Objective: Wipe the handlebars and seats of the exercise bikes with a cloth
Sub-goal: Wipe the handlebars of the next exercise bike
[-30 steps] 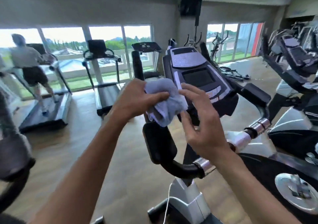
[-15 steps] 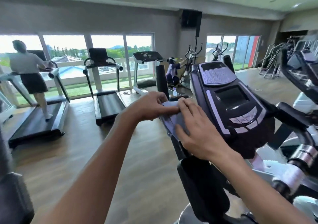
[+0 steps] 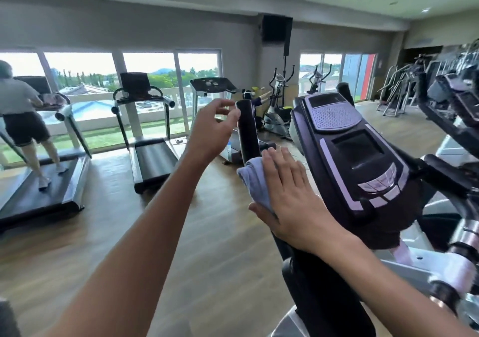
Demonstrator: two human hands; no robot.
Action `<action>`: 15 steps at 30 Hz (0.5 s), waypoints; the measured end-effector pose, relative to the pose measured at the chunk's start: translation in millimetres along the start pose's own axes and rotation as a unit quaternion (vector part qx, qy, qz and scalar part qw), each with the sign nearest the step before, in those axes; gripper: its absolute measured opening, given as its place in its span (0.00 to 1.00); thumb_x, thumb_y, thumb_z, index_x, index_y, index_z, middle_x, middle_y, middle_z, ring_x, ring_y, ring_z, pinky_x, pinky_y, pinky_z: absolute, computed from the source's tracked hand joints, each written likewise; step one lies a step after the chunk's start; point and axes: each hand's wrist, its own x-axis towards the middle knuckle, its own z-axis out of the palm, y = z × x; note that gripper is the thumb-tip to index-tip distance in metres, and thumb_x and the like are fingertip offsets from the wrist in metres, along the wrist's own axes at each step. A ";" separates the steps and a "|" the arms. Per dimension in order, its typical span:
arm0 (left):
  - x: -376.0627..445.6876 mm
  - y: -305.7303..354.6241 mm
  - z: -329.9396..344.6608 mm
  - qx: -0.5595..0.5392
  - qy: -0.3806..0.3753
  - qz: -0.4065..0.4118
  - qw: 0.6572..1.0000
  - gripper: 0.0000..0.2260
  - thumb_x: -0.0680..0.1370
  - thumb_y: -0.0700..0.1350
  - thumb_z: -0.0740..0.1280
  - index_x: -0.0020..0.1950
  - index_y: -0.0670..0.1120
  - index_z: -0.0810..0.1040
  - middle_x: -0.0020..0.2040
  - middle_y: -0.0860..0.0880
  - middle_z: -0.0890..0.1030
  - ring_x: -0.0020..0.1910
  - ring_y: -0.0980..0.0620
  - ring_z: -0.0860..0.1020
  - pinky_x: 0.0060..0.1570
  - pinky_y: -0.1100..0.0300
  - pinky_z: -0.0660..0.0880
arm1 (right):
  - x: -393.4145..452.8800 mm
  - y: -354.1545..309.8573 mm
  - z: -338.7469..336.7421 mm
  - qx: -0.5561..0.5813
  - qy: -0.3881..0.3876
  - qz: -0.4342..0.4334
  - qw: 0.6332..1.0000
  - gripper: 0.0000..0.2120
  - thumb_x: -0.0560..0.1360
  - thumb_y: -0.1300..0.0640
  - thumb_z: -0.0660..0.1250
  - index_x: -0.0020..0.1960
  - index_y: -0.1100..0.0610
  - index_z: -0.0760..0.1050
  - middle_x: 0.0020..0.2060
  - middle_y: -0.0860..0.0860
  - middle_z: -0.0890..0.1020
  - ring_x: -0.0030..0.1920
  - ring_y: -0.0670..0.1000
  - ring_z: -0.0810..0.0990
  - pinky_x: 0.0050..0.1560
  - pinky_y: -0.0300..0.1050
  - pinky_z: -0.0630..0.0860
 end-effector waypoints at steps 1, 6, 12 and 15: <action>7.8 0.2 3.5 0.002 -0.002 -0.001 1.000 0.12 0.82 0.47 0.68 0.64 0.46 0.81 0.55 0.47 0.84 0.52 0.47 0.84 0.56 0.44 0.81 | 3.5 -0.2 2.9 -0.003 0.013 -0.001 1.000 0.41 0.80 0.37 0.53 0.81 0.63 0.46 0.80 0.64 0.56 0.81 0.65 0.51 0.78 0.64 0.53; 30.3 11.5 8.1 0.010 -0.014 -0.007 1.000 0.12 0.83 0.46 0.67 0.44 0.44 0.87 0.45 0.40 0.87 0.47 0.37 0.85 0.48 0.41 0.83 | 44.9 -1.4 12.1 -0.008 0.032 0.010 0.999 0.41 0.81 0.45 0.59 0.82 0.63 0.43 0.81 0.64 0.50 0.82 0.64 0.43 0.80 0.63 0.47; 33.2 13.4 4.3 0.021 -0.013 0.002 1.000 0.09 0.82 0.42 0.69 0.51 0.38 0.87 0.45 0.36 0.86 0.45 0.37 0.86 0.47 0.43 0.84 | 56.2 -1.9 16.0 0.044 0.064 0.034 0.996 0.41 0.79 0.54 0.66 0.83 0.61 0.48 0.81 0.61 0.53 0.82 0.63 0.46 0.79 0.66 0.52; 31.6 14.6 2.6 -0.032 -0.024 -0.010 0.999 0.08 0.82 0.39 0.70 0.56 0.37 0.85 0.48 0.40 0.87 0.43 0.46 0.87 0.45 0.53 0.85 | 32.7 3.6 15.9 0.084 0.037 -0.009 0.996 0.38 0.77 0.56 0.60 0.83 0.61 0.51 0.82 0.60 0.53 0.82 0.62 0.45 0.79 0.64 0.53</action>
